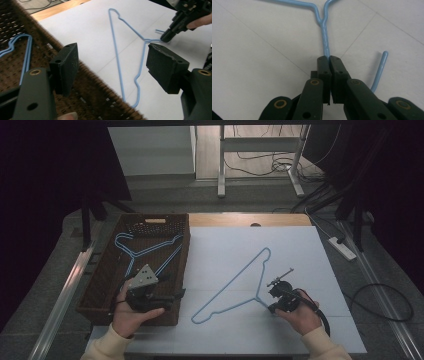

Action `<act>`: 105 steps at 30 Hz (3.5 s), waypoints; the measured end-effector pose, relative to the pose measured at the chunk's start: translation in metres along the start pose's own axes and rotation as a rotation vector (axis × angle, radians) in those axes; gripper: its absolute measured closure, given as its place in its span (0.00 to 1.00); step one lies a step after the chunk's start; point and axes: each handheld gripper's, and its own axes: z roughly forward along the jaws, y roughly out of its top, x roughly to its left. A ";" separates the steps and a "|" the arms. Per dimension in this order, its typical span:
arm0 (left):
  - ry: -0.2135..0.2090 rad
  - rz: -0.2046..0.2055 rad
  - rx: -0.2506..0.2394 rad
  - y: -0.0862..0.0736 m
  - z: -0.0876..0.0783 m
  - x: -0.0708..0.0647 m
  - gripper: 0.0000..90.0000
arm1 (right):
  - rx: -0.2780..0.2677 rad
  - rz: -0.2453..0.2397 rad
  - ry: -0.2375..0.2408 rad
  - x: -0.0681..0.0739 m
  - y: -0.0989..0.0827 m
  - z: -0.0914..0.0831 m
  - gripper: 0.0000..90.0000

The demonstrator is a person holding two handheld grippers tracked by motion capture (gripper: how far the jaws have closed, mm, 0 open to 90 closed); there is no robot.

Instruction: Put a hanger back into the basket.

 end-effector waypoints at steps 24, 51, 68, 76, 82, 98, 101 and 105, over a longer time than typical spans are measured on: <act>-0.153 0.127 0.262 0.025 0.116 -0.071 0.31 | 0.006 -0.051 -0.030 0.007 0.015 -0.022 0.98; -0.162 0.161 0.440 0.010 0.207 -0.070 0.85 | -0.050 -0.064 -0.034 0.011 0.017 -0.036 0.98; -0.158 0.134 0.380 0.015 0.196 -0.067 0.96 | -0.471 -0.100 0.067 0.001 0.003 -0.059 0.58; -0.149 0.070 0.319 0.021 0.186 -0.059 0.96 | -0.869 -0.150 0.100 -0.002 -0.021 -0.092 0.44; -0.136 0.052 0.275 0.029 0.174 -0.054 0.96 | -0.905 -0.186 0.132 -0.005 -0.040 -0.092 0.43; -0.181 0.040 0.165 0.051 0.145 -0.060 0.96 | -0.816 -0.093 0.091 -0.033 -0.058 -0.053 0.33; -0.184 0.046 0.150 0.056 0.140 -0.062 0.96 | -0.812 -0.086 0.091 -0.035 -0.059 -0.051 0.33; -0.192 0.049 0.119 0.065 0.126 -0.064 0.96 | -0.804 -0.082 0.085 -0.037 -0.060 -0.050 0.33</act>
